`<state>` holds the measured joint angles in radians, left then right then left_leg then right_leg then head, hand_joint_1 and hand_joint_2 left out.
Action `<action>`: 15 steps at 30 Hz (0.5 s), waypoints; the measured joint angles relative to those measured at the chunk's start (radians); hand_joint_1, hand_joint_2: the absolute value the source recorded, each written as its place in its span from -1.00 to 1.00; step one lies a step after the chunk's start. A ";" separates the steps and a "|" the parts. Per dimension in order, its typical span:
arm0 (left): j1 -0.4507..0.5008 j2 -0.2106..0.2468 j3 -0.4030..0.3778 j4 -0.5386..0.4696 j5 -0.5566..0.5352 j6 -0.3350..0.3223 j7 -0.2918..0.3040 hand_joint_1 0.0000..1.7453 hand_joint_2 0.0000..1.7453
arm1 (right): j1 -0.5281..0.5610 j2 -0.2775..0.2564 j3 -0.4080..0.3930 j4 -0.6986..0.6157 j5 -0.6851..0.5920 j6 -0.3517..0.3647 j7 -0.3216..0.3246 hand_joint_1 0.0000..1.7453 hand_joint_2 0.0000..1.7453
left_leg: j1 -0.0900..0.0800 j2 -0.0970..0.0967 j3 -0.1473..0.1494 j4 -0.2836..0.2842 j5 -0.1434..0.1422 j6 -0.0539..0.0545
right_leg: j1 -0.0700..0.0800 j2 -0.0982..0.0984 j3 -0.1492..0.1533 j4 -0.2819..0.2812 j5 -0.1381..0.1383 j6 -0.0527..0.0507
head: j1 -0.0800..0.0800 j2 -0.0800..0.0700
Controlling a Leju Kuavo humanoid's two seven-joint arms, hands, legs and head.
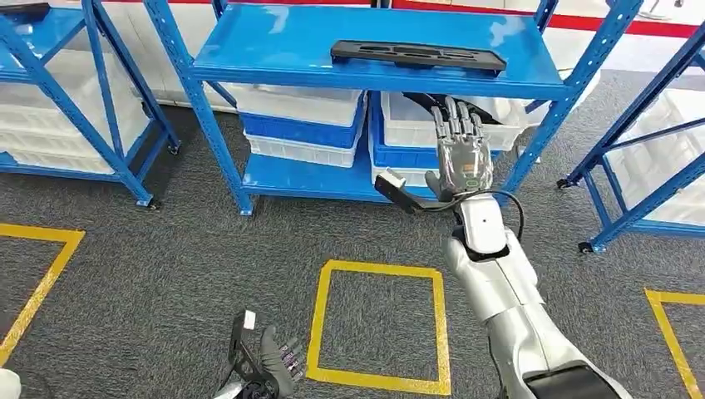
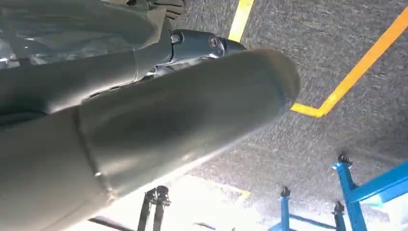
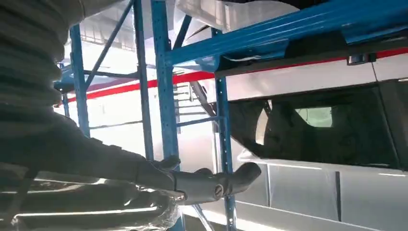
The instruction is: Take the parts from the cabinet and place them on the table.
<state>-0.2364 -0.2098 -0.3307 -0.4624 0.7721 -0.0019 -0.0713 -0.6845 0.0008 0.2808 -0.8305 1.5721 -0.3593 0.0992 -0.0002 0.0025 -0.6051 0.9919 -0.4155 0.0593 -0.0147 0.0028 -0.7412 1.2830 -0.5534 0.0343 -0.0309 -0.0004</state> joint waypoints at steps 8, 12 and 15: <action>-0.007 -0.001 -0.008 0.010 -0.032 0.062 -0.034 -1.00 -1.00 | -0.009 0.004 0.001 0.023 0.000 -0.005 -0.001 -1.00 1.00 | -0.007 -0.007 -0.012 0.024 -0.016 -0.018 | -0.010 -0.002 0.133 -0.278 0.123 0.012 | 0.003 0.000; -0.012 0.000 -0.020 0.011 -0.065 0.147 -0.105 -1.00 -1.00 | -0.010 0.005 0.001 0.031 0.000 -0.008 0.005 -1.00 1.00 | -0.006 -0.006 -0.009 0.020 -0.011 0.002 | -0.005 0.001 0.133 -0.277 0.124 0.010 | 0.002 0.000; -0.018 0.000 -0.034 0.011 -0.091 0.185 -0.147 -1.00 -1.00 | -0.010 0.004 0.001 0.032 0.000 -0.008 0.008 -1.00 1.00 | -0.005 -0.006 -0.007 0.014 -0.008 -0.001 | -0.004 0.002 0.133 -0.277 0.124 0.009 | 0.002 0.000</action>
<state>-0.2541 -0.2102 -0.3647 -0.4517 0.6809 0.1831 -0.2179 -0.6948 0.0050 0.2815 -0.7980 1.5721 -0.3677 0.1076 -0.0055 -0.0030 -0.6120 1.0063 -0.4239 0.0582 -0.0186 0.0044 -0.6087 1.0058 -0.4295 0.0437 -0.0290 -0.0004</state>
